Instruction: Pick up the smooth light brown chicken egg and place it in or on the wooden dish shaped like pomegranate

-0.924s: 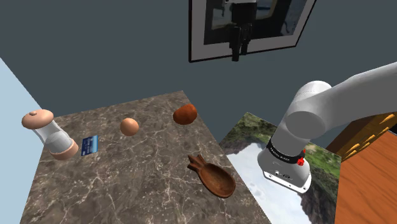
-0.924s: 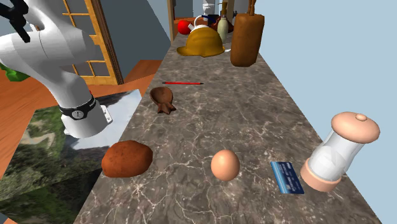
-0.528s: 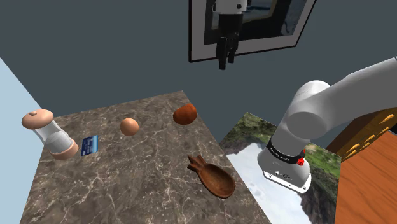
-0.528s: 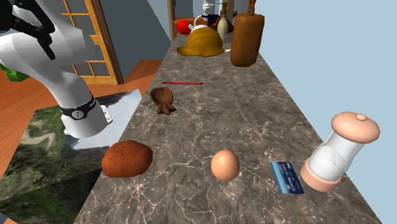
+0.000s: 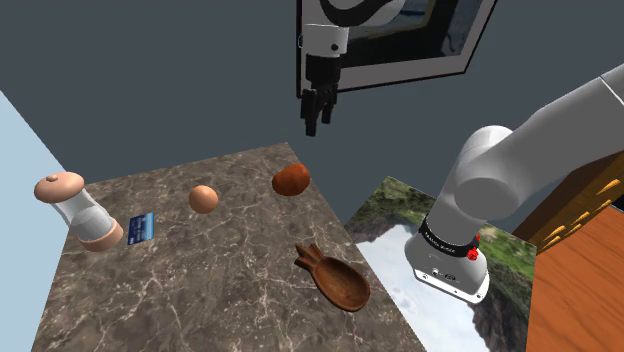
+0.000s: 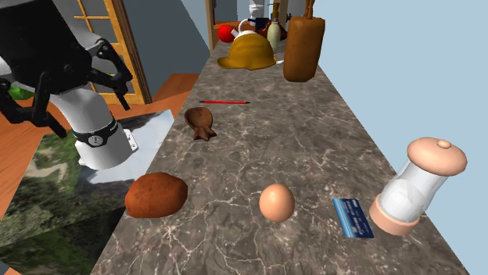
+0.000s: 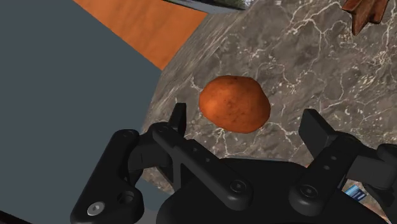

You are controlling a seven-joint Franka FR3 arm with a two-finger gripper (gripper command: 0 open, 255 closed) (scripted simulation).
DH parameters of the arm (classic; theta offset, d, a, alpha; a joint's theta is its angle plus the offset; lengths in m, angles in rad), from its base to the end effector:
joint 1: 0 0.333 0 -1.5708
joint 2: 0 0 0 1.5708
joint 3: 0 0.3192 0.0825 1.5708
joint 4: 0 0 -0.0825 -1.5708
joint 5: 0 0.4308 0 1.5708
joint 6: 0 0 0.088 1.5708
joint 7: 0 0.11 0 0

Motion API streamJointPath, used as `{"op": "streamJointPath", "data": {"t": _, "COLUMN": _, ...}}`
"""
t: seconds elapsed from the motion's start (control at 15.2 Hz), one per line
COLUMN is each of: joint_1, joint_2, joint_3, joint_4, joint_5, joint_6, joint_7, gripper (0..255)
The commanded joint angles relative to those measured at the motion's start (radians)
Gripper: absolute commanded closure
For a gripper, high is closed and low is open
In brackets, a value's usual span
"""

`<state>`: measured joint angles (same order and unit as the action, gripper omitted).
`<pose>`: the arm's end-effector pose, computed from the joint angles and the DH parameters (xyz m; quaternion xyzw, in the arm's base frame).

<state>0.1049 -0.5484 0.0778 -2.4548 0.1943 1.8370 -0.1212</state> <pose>0.4090 0.0926 0.4687 -0.9900 -0.1160 0.0364 0.0716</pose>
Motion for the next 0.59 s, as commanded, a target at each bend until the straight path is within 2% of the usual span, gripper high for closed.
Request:
{"op": "streamJointPath", "data": {"t": 0.0, "joint_1": 0.019, "joint_2": 0.049, "joint_3": 0.021, "joint_4": 0.003, "joint_5": 0.024, "joint_6": 0.067, "joint_7": 0.006, "gripper": 0}}
{"op": "streamJointPath", "data": {"t": 0.53, "joint_1": 0.081, "joint_2": 0.277, "joint_3": 0.098, "joint_4": 0.064, "joint_5": 0.094, "joint_6": 0.313, "joint_7": 0.011, "gripper": 0}}
